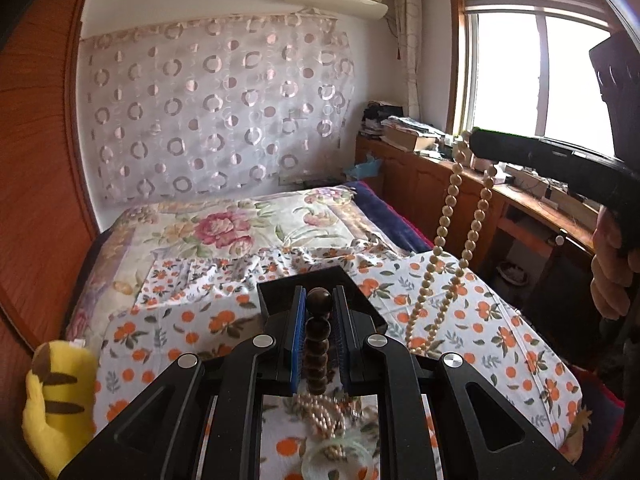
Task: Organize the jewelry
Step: 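Lower the beads and pearls into the black box and open both tools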
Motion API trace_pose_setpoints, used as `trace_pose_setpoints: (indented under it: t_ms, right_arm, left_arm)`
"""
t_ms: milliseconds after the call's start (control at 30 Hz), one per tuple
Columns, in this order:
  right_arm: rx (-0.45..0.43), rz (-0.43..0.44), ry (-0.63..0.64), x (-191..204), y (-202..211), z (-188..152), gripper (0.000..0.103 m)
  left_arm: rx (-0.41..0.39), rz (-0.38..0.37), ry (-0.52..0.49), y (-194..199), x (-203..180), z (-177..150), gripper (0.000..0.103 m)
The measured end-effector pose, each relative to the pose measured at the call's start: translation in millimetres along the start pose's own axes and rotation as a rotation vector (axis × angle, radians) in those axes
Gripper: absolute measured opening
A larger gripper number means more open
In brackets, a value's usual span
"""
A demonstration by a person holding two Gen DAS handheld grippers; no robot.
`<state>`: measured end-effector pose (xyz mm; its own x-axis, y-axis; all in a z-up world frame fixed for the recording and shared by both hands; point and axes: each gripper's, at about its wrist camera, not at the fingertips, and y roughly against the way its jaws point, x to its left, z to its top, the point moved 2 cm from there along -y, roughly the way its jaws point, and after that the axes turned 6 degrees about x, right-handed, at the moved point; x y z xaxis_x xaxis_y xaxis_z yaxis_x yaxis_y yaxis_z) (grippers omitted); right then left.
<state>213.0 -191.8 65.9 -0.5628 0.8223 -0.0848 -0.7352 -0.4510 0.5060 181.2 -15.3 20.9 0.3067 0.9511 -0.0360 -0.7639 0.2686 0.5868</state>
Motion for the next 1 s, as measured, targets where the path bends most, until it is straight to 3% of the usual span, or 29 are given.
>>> trace_pose_setpoints:
  t_ms: [467,1000]
  right_arm:
    - [0.002,0.082,0.010,-15.6,-45.7,26.4,0.008]
    - [0.217,0.129,-0.043,-21.3,-142.9,-47.7,0.009]
  left_arm:
    - [0.036,-0.010,-0.011,-45.9,12.4,24.6,0.012]
    - [0.107,-0.017,0.009,-107.0,27.1,25.5,0.012]
